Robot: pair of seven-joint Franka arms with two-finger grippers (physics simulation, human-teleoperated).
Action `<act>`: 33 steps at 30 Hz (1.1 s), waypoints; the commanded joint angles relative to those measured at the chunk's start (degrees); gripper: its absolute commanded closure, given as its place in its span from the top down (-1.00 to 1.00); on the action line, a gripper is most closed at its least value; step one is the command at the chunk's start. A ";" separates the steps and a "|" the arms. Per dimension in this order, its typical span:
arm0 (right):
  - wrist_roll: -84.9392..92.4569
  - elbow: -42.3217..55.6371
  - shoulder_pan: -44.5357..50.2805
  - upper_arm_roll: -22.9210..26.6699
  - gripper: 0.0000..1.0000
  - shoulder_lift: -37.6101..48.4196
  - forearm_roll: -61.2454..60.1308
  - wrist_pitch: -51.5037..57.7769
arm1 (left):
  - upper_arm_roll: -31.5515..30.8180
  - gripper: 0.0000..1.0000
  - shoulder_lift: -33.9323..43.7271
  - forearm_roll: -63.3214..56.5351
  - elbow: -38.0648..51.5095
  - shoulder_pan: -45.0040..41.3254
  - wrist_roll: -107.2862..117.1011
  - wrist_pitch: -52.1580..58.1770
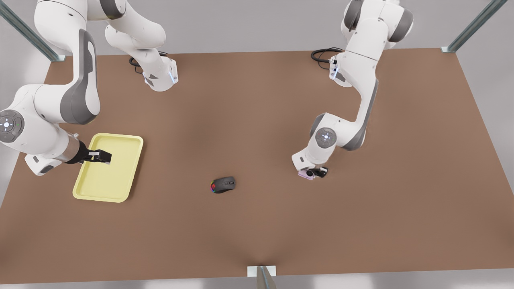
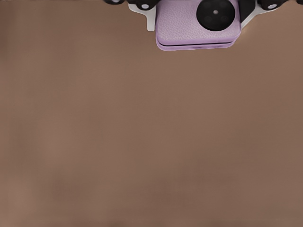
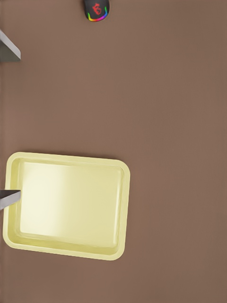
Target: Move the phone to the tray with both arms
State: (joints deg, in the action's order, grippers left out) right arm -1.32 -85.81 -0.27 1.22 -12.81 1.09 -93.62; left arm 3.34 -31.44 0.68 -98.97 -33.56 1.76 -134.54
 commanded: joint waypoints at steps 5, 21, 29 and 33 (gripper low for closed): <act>-0.09 0.03 0.00 0.01 1.00 0.06 -0.04 0.02 | 0.00 0.46 -11.45 4.42 22.94 -13.02 68.81 27.22; -0.18 0.12 -0.17 0.18 1.00 -0.73 -0.04 1.51 | 0.44 0.47 -31.40 10.66 47.20 -21.90 90.88 7.71; 0.09 0.12 -0.78 0.18 1.00 -0.73 -0.04 1.43 | -0.36 0.48 -32.80 10.57 47.20 -22.86 71.55 9.91; 0.17 0.29 -0.96 0.09 1.00 -1.08 -0.04 1.51 | -0.44 0.49 -33.16 10.57 47.20 -23.57 62.58 9.91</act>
State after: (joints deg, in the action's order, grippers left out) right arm -1.33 -85.56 -1.25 1.32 -13.93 1.09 -92.23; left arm 2.92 -64.73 11.15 -51.79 -57.03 66.18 -123.99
